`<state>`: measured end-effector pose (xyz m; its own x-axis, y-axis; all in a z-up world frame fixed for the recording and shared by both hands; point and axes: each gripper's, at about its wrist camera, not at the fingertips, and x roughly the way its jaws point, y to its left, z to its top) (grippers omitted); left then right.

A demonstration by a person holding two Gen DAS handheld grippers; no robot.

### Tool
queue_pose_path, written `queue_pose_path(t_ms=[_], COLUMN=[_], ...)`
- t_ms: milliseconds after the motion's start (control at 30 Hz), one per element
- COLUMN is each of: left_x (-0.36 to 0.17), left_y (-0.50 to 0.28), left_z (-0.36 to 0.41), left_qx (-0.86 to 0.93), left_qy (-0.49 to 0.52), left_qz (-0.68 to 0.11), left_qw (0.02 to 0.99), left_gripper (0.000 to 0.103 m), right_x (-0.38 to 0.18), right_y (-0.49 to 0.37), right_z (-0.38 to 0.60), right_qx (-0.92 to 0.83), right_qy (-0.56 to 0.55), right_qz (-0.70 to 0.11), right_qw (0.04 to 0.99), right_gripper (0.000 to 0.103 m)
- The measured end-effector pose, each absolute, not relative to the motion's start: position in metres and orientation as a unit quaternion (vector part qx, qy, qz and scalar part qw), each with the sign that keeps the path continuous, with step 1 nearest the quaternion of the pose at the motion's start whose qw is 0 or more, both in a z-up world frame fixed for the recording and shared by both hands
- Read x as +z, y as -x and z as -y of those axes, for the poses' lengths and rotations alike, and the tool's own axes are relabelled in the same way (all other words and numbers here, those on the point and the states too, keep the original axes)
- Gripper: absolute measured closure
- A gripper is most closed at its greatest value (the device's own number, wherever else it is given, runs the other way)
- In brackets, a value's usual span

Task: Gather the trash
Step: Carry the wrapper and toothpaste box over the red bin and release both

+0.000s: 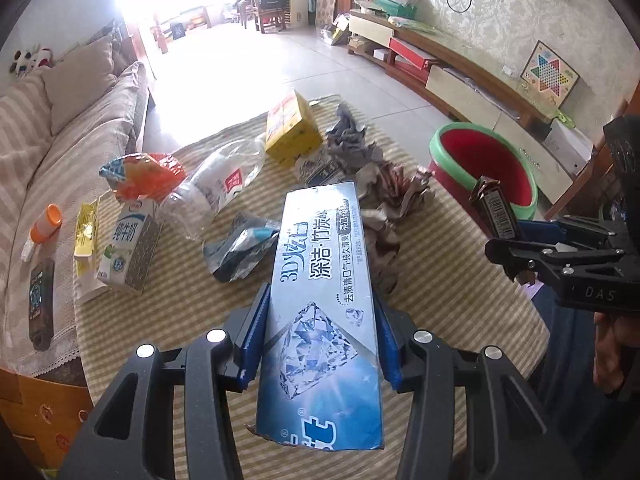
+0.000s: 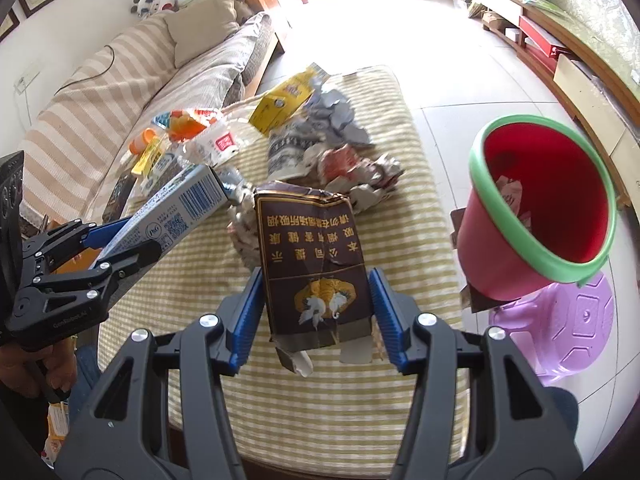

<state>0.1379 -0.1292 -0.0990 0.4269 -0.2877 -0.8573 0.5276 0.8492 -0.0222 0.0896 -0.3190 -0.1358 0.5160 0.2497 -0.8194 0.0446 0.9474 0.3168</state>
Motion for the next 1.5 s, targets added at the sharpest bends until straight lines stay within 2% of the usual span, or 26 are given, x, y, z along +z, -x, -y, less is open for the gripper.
queue_pose_path(t_ms=[300,567,900,1167,1267,1333,1433,1500], left_x=[-0.063,-0.057,-0.092,-0.122,-0.128,-0.128,-0.126,-0.124], left_y=[-0.149,-0.165,-0.199,-0.220,-0.226,-0.228,-0.228,-0.229], left_z=[0.192,0.281,0.384,0.426,0.432,0.433,0.431,0.426], left_qx=[-0.285,-0.341,-0.376,-0.373,-0.367,-0.362,-0.363,-0.362], left_qy=[-0.072,-0.060,-0.030,-0.021,-0.017,-0.014,-0.016,-0.012], left_qz=[-0.447,-0.445,-0.486,-0.519,-0.525,-0.525,-0.519,-0.518], left_qw=[0.845,0.826,0.788,0.769,0.768,0.770,0.773,0.775], left_gripper=[0.058,0.058,0.058,0.056,0.049,0.039,0.032,0.032], right_x=[-0.116,-0.112,-0.135,-0.158,-0.164,-0.166,-0.169,-0.171], right_y=[-0.091,-0.091,-0.099,-0.112,-0.113,-0.113,-0.114,-0.116], right_z=[0.385,0.471,0.551,0.571,0.572,0.569,0.569,0.568], right_qx=[0.019,-0.035,-0.077,-0.080,-0.081,-0.081,-0.082,-0.081], right_qy=[-0.172,-0.202,-0.234,-0.243,-0.244,-0.244,-0.243,-0.242], right_qz=[-0.458,-0.435,-0.434,-0.446,-0.450,-0.452,-0.454,-0.458], right_qw=[0.872,0.877,0.867,0.858,0.855,0.854,0.853,0.852], right_gripper=[0.052,0.052,0.052,0.052,0.052,0.052,0.052,0.052])
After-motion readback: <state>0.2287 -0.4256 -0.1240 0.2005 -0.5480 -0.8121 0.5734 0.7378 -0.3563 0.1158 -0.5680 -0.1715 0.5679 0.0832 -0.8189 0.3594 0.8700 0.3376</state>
